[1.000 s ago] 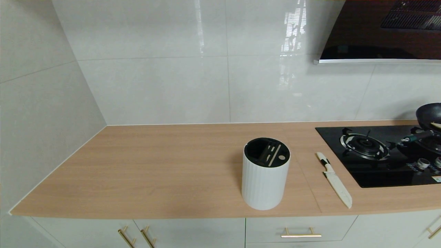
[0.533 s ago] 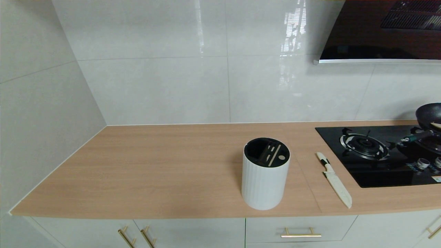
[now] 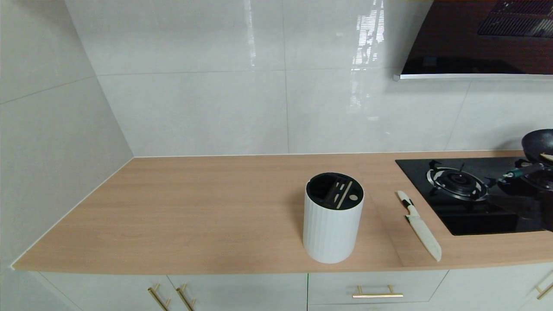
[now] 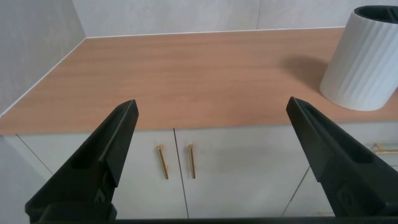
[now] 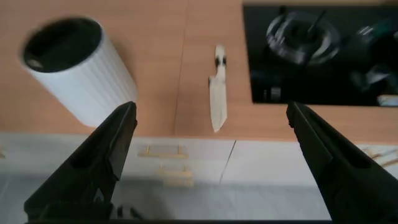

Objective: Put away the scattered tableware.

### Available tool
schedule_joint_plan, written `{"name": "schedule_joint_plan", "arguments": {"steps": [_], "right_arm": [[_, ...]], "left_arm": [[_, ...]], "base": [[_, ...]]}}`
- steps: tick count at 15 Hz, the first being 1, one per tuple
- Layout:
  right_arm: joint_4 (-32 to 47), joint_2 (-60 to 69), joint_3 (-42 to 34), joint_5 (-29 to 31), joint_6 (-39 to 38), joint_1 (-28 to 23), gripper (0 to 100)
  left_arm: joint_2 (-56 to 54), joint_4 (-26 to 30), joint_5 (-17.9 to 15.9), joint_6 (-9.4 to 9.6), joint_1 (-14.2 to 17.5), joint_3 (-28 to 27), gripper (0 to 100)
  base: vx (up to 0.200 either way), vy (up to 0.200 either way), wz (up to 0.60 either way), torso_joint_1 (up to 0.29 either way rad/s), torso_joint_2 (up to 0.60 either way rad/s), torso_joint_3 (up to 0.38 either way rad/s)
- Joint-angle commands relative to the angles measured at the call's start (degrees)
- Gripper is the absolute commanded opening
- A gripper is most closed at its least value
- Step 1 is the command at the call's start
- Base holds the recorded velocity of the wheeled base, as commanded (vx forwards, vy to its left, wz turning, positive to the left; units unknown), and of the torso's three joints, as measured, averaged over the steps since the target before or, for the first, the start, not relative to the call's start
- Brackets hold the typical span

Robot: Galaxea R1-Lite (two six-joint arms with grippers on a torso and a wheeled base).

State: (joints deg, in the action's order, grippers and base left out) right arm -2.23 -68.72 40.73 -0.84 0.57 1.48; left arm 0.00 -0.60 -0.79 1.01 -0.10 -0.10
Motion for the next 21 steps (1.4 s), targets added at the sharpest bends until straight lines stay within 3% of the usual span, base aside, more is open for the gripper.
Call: {"name": "schedule_joint_plan", "arguments": {"steps": [1,9,16,21], "right_arm": [[-7.61,-24.45,7.17,0.05,0.04,0.72,100],[-29.76,-51.87,8.67,0.58,0.92,-1.12,100],[-33.28,-60.66,12.45,0.58,1.1,-1.21,100],[-41.63,-68.39,13.85,0.58,1.1,-1.48,100]], "left_arm": [[0.0,-0.02,0.53,0.13,0.01,0.1,100],[0.0,-0.02,0.53,0.13,0.01,0.1,100],[0.0,-0.02,0.53,0.13,0.01,0.1,100],[0.0,-0.02,0.53,0.22,0.01,0.1,100]], "base": [[0.0,0.0,0.0,0.0,0.0,0.0],[0.0,0.0,0.0,0.0,0.0,0.0],[0.0,0.0,0.0,0.0,0.0,0.0],[0.0,0.0,0.0,0.0,0.0,0.0]]}}
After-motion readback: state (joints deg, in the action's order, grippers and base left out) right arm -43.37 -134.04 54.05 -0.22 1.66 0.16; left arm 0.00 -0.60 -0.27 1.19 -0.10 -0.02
